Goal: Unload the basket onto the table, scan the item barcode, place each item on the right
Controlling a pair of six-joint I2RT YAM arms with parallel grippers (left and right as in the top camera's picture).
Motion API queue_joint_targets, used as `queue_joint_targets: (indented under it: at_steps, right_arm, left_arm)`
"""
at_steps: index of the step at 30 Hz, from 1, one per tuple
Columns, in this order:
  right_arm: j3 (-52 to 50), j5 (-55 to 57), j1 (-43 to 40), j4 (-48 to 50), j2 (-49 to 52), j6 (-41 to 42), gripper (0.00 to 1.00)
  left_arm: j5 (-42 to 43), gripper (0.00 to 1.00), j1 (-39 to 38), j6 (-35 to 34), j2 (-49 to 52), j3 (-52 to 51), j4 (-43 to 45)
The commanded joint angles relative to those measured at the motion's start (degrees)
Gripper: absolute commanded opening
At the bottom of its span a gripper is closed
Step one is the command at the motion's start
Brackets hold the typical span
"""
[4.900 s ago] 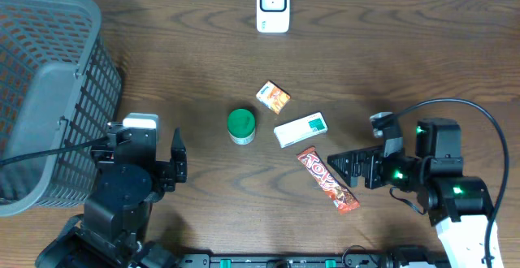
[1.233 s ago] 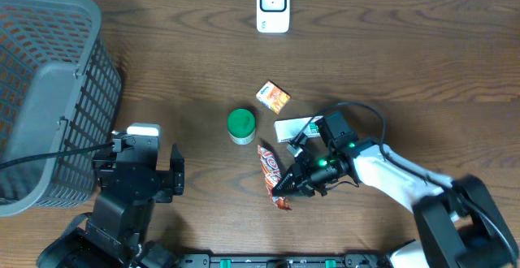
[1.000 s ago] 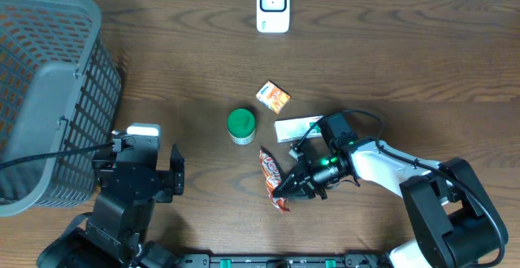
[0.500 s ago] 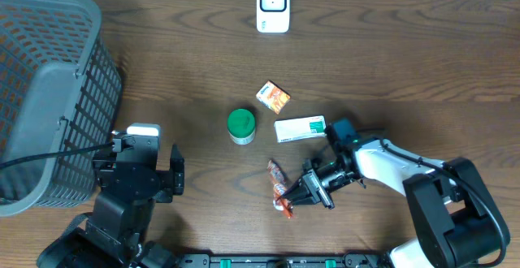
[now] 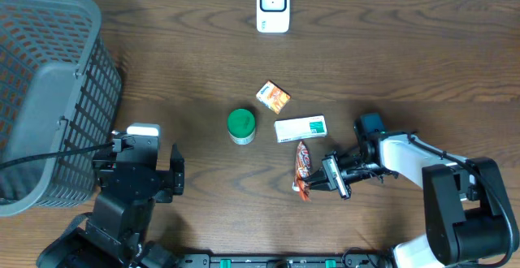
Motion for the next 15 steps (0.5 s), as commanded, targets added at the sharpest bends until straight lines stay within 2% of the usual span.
queue_joint_targets:
  at_steps: [1, 5, 9, 12, 15]
  right_arm:
    - [0.0, -4.7, -0.7, 0.8, -0.6, -7.0, 0.12]
    - [0.0, -9.4, -0.7, 0.9, -0.7, -11.0, 0.18]
    - [0.1, -11.7, -0.7, 1.6, -0.7, -14.2, 0.32]
    - [0.5, -13.7, -0.7, 1.7, -0.7, -18.3, 0.46]
    - [1.2, -13.8, -0.7, 1.7, -0.7, -21.6, 0.51]
  left_arm:
    - [-0.7, 0.88, -0.2, -0.5, -0.2, -0.3, -0.2]
    - [-0.7, 0.88, -0.2, -0.5, -0.2, -0.3, -0.2]
    - [-0.7, 0.88, -0.2, -0.5, -0.2, -0.3, -0.2]
    - [-0.7, 0.88, -0.2, -0.5, -0.2, -0.3, -0.2]
    - [-0.7, 0.88, -0.2, -0.5, -0.2, -0.3, -0.2]
